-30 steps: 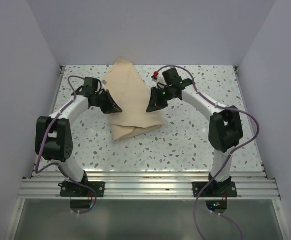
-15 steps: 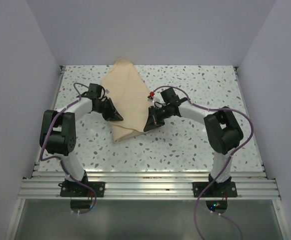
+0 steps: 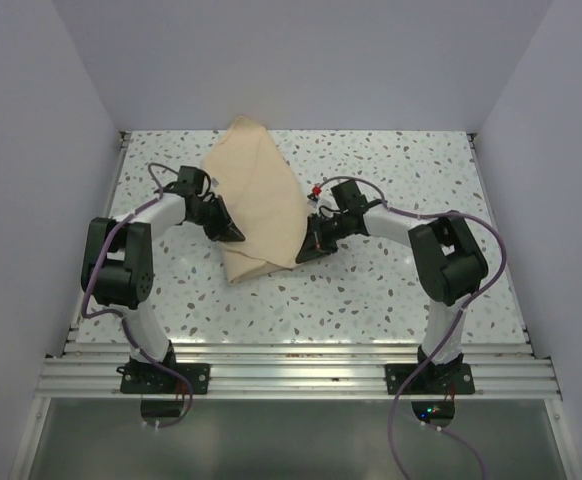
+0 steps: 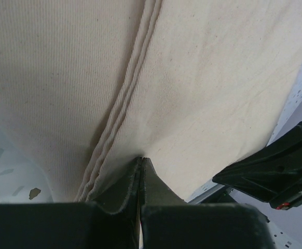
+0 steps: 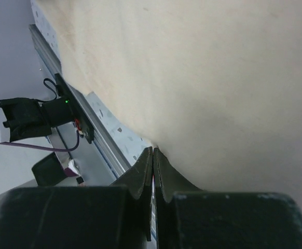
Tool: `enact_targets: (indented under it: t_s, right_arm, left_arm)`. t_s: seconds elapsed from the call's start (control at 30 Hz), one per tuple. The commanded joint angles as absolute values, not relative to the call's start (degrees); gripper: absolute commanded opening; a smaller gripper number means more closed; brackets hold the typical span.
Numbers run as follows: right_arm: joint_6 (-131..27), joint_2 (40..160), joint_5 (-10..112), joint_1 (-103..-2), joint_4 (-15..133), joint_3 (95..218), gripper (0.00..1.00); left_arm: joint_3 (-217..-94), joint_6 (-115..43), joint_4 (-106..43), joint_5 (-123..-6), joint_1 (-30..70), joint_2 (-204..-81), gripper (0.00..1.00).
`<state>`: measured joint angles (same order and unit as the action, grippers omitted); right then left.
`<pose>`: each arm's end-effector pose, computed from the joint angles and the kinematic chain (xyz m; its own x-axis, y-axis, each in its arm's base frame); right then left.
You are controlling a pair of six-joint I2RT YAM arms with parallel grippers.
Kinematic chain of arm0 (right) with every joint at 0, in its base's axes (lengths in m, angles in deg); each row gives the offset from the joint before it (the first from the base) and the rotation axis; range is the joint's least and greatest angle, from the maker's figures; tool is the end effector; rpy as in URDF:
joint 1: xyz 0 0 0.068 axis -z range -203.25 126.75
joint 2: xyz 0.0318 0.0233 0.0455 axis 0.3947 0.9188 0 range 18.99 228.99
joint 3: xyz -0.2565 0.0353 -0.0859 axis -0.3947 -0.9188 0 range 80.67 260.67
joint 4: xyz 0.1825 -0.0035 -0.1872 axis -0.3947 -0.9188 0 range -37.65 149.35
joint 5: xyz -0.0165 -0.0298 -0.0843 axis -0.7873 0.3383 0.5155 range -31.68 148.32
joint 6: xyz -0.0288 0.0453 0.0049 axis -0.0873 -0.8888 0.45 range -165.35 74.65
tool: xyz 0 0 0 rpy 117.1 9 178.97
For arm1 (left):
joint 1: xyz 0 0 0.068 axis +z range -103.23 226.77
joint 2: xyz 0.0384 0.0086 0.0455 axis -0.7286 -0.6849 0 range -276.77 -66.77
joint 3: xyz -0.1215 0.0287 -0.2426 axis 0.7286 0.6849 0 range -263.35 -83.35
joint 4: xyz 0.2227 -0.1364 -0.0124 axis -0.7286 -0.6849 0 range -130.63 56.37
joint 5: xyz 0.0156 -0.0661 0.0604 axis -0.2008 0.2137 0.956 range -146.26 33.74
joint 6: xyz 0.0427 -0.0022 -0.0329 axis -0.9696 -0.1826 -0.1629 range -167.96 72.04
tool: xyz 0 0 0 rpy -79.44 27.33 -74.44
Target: Prepare the surgical pack
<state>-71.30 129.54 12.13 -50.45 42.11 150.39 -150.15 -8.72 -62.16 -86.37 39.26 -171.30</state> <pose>0.3346 0.2009 0.1623 -0.9658 -0.1557 -0.2074 -0.2593 0.5664 0.7823 0.3535 -0.0648 0.1707 -0.9011 -0.4332 -0.0214 -0.3314 0.7195 -0.6103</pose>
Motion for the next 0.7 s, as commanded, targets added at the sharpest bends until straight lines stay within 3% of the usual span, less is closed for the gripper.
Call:
enact_targets:
  t_s: [0.0, 0.27, 0.67]
  right_arm:
    - [-72.5, 129.1, 13.1, -48.7, 44.0, 147.2, 0.0]
    - [-72.9, 125.9, 12.6, -47.4, 43.8, 145.1, 0.0]
    - [-67.7, 122.3, 21.6, -40.1, 28.2, 159.2, 0.0]
  left_arm:
    - [-153.3, -11.2, -62.8, -83.9, 39.7, -171.4, 0.0]
    - [-156.9, -11.5, -64.4, -83.9, 39.7, -171.7, 0.0]
    - [-162.0, -12.7, -68.3, -80.3, 40.6, -170.6, 0.0]
